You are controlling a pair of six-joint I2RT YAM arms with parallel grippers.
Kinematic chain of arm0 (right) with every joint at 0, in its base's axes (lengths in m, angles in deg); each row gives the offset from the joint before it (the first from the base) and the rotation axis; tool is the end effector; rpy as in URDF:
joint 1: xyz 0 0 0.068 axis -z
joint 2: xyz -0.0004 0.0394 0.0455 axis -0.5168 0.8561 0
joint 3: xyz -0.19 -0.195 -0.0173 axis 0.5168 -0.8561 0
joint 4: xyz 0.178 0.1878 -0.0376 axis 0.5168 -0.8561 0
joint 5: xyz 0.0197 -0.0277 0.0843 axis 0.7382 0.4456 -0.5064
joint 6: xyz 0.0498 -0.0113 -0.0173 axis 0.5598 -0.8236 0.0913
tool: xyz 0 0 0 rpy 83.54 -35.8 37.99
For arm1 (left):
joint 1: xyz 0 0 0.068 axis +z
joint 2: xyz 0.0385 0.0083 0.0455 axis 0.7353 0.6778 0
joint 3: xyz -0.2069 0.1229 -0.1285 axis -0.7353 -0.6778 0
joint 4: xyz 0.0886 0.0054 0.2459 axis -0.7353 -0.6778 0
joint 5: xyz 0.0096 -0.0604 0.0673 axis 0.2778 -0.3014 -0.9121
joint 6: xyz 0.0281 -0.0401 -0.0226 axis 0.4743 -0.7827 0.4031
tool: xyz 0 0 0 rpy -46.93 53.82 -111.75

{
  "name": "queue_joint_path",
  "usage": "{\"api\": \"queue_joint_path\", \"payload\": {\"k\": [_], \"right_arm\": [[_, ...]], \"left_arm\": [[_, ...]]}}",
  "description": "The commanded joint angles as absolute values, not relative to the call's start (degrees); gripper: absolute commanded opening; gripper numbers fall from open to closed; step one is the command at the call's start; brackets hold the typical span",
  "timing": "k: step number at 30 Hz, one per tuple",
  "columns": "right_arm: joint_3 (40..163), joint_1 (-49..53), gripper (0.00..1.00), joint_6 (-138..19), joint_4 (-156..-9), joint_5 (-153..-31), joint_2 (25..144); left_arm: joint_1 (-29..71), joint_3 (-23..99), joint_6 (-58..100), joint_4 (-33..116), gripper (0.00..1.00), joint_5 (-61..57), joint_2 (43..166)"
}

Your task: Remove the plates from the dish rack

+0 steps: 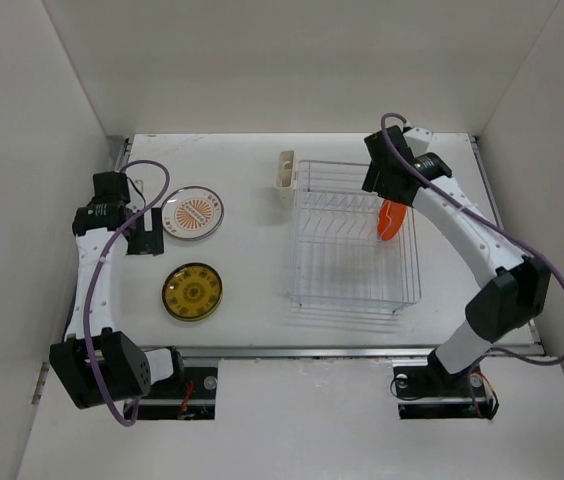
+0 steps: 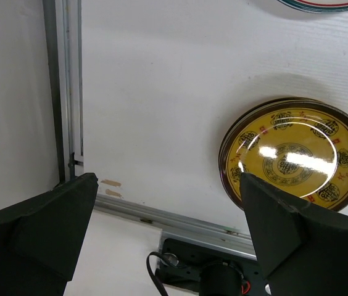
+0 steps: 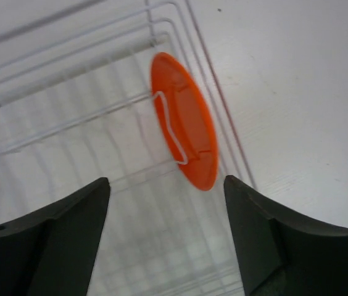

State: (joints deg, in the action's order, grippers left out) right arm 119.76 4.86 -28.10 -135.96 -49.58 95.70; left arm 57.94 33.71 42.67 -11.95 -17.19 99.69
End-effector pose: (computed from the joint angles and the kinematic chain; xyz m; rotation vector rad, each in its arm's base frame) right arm 0.3095 0.1303 0.3629 0.4802 2.2384 -0.1788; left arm 0.2394 0.0491 0.3231 -0.0644 2.5231 0.2928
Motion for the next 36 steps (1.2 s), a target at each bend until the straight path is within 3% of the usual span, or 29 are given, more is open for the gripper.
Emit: {"api": "queue_joint_path", "payload": {"k": [1, 5, 11, 14, 15, 18, 25, 30, 33, 36], "right_arm": [[118.38, 8.16, 0.80, -29.36, -138.08, -46.75, 99.02], [116.63, 12.04, 0.60, -29.89, -134.83, -47.97, 102.27], [116.10, 12.57, 0.50, -31.12, -132.37, -47.98, 105.00], [116.10, 13.10, 0.29, -32.43, -131.23, -47.45, 105.62], [116.10, 13.10, 0.16, -32.44, -131.22, -47.45, 105.62], [116.10, 13.10, 0.02, -32.96, -131.22, -47.45, 104.58], [121.80, 11.96, 0.00, -34.37, -138.23, -39.99, 98.17], [128.65, 6.96, 0.00, -34.37, -141.86, -34.53, 92.97], [130.95, 4.49, 0.00, -34.37, -142.39, -36.19, 90.25], [129.03, 0.02, 0.00, -35.94, -136.08, -46.27, 87.08]], "left_arm": [[58.23, 33.15, 44.12, -12.85, 1.00, -16.98, 100.22], [58.23, 33.15, 44.12, -12.85, 1.00, -17.50, 100.23], [58.23, 31.13, 44.12, -11.71, 1.00, -18.03, 100.23], [58.23, 31.13, 44.12, -11.71, 1.00, -18.03, 100.23], [58.23, 31.13, 44.12, -11.71, 1.00, -18.03, 100.23], [58.23, 31.13, 44.65, -11.71, 1.00, -18.03, 100.23], [58.23, 31.13, 44.65, -12.24, 1.00, -16.19, 101.27], [58.23, 32.54, 47.89, -16.27, 1.00, -6.19, 102.33], [58.23, 34.20, 51.15, -19.00, 1.00, 1.01, 102.86], [58.23, 34.74, 51.15, -19.62, 1.00, 1.74, 103.39]]}}
